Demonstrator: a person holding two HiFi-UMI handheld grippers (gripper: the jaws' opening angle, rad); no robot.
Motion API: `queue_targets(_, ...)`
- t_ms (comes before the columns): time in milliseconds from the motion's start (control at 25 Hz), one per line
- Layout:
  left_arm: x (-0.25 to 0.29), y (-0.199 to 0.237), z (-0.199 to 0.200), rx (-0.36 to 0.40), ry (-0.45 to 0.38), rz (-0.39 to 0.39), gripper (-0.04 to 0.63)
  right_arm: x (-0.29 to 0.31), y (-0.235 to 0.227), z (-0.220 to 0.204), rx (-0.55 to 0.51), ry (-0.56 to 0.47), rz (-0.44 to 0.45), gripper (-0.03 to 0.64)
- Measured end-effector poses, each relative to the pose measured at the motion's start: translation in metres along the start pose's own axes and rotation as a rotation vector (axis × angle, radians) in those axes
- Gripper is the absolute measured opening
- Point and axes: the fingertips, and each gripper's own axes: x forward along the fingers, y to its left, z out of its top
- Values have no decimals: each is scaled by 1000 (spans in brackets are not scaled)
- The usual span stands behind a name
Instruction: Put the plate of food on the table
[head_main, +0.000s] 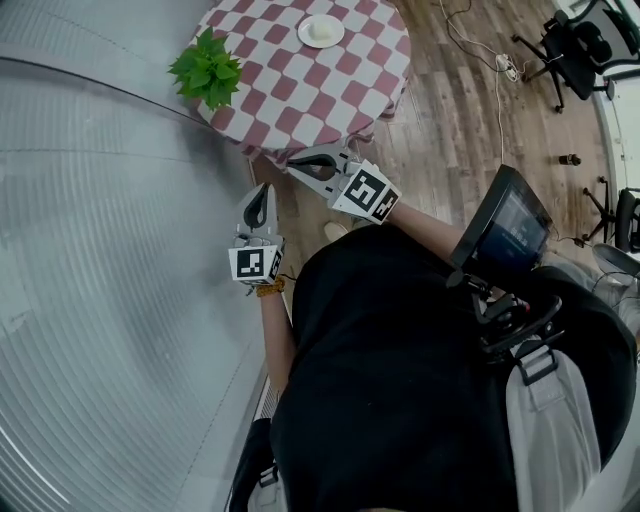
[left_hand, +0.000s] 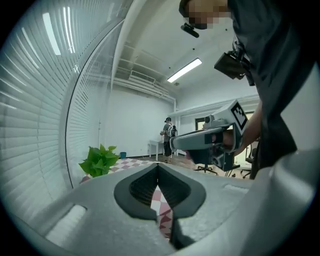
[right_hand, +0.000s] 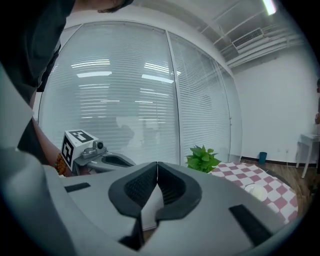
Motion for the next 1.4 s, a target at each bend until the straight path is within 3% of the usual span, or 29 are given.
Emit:
queue_targets(360,1,-12,-23,-61,14,21,6,7,17,-28,6,62,69,11)
queue_targets(960,-8,-37,-47,-74,75,14,6,-4,27,-54,25,96,93,9)
queue_targets(1400,-19,-32,-50,-90,90,53,6,1,33,-56,23,110,115,9)
